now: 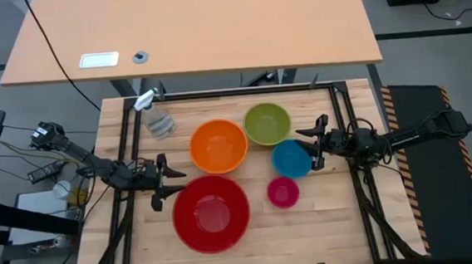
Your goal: Nest bowls inside each other
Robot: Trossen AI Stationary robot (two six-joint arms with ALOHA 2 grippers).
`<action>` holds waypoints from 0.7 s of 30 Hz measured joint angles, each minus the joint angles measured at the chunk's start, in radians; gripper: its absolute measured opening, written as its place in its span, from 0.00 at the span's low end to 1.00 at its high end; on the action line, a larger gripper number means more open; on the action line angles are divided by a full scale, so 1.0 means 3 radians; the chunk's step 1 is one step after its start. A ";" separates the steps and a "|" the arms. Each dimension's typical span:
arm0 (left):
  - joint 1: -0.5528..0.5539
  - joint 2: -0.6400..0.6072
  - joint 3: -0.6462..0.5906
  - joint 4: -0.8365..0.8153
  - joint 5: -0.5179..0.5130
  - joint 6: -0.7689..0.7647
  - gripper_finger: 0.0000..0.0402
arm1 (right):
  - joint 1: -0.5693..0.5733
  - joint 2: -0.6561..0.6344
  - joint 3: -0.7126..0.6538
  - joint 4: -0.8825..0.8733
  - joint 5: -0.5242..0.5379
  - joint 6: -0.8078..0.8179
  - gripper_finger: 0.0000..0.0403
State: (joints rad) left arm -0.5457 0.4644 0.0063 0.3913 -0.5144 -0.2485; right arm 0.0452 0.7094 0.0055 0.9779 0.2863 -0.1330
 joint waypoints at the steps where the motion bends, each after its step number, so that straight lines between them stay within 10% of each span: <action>1: 0.0000 0.0000 -0.0001 0.0000 0.0000 0.0000 0.52 | 0.0000 0.0000 0.0000 0.0000 0.0000 -0.0001 0.39; 21: 0.0019 0.0000 0.0000 0.0139 0.0000 -0.0683 0.52 | 0.0001 0.0001 0.0001 0.0004 0.0000 0.0000 0.39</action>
State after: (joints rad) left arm -0.5400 0.4644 0.0063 0.4332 -0.5144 -0.4534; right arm 0.0454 0.7097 0.0059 0.9791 0.2863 -0.1329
